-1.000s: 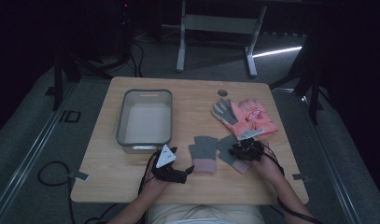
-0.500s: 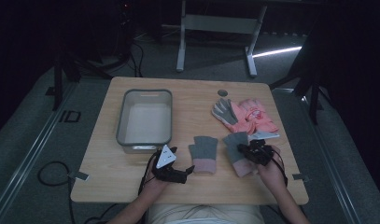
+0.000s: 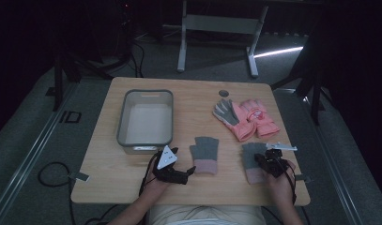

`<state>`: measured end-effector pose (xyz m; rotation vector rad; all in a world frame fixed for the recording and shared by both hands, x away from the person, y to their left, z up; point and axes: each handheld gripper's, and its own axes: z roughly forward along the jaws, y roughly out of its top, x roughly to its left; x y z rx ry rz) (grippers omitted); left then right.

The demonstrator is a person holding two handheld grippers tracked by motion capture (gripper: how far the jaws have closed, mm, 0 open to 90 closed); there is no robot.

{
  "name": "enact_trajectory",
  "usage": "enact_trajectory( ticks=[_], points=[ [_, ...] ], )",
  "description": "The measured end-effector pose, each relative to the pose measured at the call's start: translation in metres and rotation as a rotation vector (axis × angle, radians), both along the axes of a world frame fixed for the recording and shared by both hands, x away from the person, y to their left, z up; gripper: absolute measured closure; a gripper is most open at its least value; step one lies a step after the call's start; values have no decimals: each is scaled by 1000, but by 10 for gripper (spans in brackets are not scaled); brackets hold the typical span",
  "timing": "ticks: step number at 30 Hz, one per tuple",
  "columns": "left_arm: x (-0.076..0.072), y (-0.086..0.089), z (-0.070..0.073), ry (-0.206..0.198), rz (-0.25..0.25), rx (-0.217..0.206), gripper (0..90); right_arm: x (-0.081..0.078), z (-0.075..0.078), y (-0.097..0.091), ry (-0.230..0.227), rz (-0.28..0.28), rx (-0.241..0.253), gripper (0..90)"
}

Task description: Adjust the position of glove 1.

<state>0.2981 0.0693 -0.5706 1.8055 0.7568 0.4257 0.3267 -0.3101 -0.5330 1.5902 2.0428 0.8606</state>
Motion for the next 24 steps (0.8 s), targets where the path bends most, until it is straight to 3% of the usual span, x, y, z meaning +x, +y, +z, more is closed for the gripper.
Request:
enact_trajectory(
  ticks=[8,12,15,21,24],
  points=[
    [0,0,0,1,-3,-2,11,5,-15,-5,1,-25,-3,833],
    [0,0,0,0,-4,-2,11,6,-12,-5,-3,-7,-14,725],
    [0,0,0,3,-6,-3,11,9,-4,-11,-21,68,-35,693],
    [1,1,0,6,-9,-10,11,17,5,-30,13,271,-52,617],
    [0,1,0,3,-13,-7,11,16,5,-32,9,327,-76,607]
  ],
)
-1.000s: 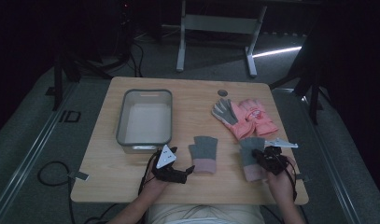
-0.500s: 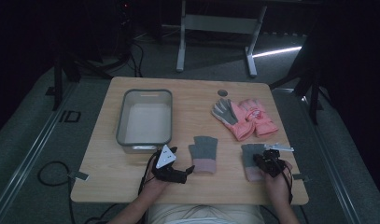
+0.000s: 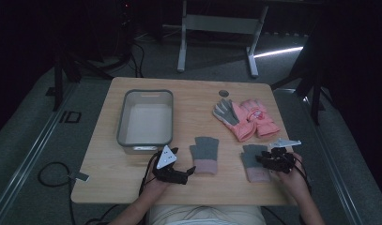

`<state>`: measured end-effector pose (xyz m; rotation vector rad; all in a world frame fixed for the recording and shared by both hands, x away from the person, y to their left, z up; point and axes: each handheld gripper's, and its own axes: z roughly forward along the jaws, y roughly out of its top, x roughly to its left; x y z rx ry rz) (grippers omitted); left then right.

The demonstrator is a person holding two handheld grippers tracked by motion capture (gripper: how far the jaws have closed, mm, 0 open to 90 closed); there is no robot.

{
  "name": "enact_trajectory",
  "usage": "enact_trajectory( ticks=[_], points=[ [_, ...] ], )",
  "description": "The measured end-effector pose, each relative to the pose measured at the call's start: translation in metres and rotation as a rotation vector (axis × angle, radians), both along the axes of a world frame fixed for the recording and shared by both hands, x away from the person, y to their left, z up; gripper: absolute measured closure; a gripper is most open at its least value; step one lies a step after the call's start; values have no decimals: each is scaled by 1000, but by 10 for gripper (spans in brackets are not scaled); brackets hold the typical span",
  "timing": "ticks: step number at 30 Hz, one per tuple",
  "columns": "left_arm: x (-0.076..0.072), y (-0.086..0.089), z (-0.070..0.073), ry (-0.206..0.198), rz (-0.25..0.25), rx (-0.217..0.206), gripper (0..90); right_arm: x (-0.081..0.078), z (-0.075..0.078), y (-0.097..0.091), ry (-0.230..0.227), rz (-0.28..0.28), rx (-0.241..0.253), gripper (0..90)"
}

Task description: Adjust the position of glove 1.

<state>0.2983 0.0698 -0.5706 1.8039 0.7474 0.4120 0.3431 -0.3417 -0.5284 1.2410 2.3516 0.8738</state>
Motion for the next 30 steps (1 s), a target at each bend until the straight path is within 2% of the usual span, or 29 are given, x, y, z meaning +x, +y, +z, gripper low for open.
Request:
enact_trajectory(
  ticks=[6,7,13,17,19,23,27,30],
  points=[
    [0,0,0,2,5,8,11,-3,-11,3,15,38,-59,615],
    [0,0,0,2,5,9,11,-4,-13,4,6,40,-68,627],
    [-1,-1,0,-15,4,21,11,-10,-17,11,-21,-9,-67,821],
    [-2,-2,0,-23,7,24,11,-9,-13,13,6,-69,-46,853],
    [-2,-2,0,-23,7,23,11,-10,-5,14,5,-93,-20,854],
    [-2,-2,0,-24,7,26,11,-11,25,25,-52,-108,33,854],
    [-3,-2,0,-27,8,26,11,-9,57,48,-110,-95,48,854],
    [-3,-3,0,-29,7,28,11,-7,70,68,-122,-86,61,854]
  ],
)
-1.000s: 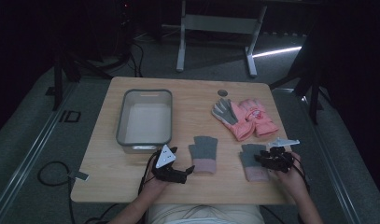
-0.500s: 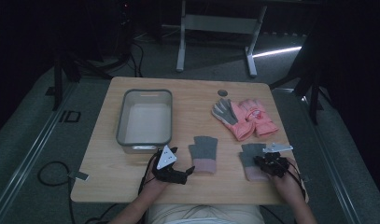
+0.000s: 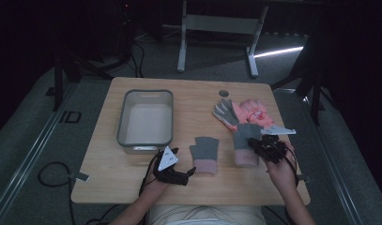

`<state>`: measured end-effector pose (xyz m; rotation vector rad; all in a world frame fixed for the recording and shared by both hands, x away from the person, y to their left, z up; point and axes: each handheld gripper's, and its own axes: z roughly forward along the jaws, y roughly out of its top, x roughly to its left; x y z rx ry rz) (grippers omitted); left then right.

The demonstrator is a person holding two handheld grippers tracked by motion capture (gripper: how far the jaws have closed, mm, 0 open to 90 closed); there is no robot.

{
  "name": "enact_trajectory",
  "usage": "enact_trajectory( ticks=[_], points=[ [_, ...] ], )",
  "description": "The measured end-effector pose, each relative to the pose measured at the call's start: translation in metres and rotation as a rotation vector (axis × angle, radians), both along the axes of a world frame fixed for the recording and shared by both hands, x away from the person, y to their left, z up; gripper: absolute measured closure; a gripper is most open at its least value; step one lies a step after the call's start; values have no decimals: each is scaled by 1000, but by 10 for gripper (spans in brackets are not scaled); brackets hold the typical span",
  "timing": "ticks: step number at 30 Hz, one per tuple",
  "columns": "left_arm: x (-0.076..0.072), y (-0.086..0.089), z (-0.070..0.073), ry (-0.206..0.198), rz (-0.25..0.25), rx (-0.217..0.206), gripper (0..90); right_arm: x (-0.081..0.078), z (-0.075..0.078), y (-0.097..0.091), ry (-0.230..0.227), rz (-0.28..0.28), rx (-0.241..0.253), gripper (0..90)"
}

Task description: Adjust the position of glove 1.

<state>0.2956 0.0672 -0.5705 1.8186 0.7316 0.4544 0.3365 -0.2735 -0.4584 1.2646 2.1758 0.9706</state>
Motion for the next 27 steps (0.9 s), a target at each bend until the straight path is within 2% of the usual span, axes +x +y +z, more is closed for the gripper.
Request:
enact_trajectory(
  ticks=[5,9,11,13,15,23,27],
  points=[
    [0,-1,0,-5,0,7,11,4,4,36,10,27,14,855],
    [0,-1,0,-6,-2,3,11,9,0,59,37,21,62,855],
    [0,-1,0,-5,-1,1,11,10,-6,73,43,24,72,854],
    [0,0,0,-7,-2,6,11,13,-16,84,68,42,87,854],
    [-1,-1,0,-9,-3,6,11,14,-25,95,84,50,74,854],
    [0,0,0,-5,-5,1,11,17,-46,113,137,63,73,854],
    [0,0,0,-3,-9,0,11,17,-54,121,161,80,52,853]
  ],
)
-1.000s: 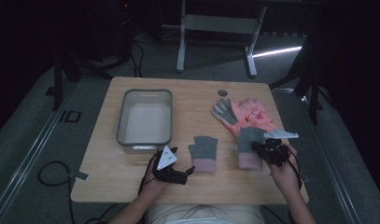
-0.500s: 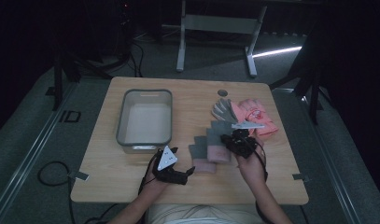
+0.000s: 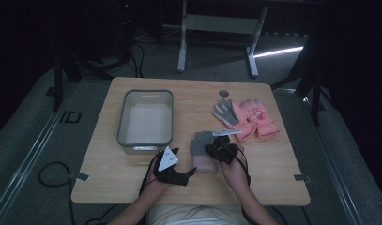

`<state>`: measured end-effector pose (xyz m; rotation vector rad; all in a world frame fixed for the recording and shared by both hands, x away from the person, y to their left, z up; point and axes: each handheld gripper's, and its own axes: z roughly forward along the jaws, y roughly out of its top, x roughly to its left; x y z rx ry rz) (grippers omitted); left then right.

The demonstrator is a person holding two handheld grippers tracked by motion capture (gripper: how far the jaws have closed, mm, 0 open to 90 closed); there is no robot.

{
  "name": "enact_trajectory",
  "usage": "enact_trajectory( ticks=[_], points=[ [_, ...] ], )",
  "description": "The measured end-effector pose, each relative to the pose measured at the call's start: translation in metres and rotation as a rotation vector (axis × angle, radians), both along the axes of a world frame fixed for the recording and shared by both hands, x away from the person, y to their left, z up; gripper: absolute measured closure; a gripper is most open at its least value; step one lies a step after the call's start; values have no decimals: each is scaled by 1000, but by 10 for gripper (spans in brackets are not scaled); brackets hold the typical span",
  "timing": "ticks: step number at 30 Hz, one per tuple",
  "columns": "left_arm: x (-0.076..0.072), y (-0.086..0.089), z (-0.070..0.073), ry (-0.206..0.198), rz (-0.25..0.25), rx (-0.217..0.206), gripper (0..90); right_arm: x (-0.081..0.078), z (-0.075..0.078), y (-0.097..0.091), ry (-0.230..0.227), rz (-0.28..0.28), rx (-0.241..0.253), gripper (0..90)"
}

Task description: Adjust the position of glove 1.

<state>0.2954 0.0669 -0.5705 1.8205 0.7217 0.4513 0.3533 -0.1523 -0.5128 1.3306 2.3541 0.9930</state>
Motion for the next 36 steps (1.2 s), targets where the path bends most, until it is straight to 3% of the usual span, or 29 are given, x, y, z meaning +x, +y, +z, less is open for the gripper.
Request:
enact_trajectory(
  ticks=[15,21,27,28,30,31,34,35,36],
  points=[
    [1,0,0,6,2,5,11,5,-17,0,44,20,-27,839],
    [1,-2,0,4,13,23,12,9,-28,-3,55,36,-16,783],
    [2,-3,0,19,-1,28,16,11,-27,-6,61,46,-8,733],
    [1,-3,1,-15,-19,30,16,12,-26,-7,68,48,-1,718],
    [-1,-4,6,-79,-58,11,32,11,-10,-18,38,51,10,705],
    [-2,-5,10,-81,-67,-2,39,11,-5,-22,24,55,9,705],
    [-1,-6,16,-64,-79,1,102,12,7,-36,-3,53,12,693],
    [0,-7,19,-34,-84,0,124,13,9,-40,-13,51,11,690],
    [2,-10,25,44,-91,21,141,14,11,-43,-19,51,10,682]
  ],
)
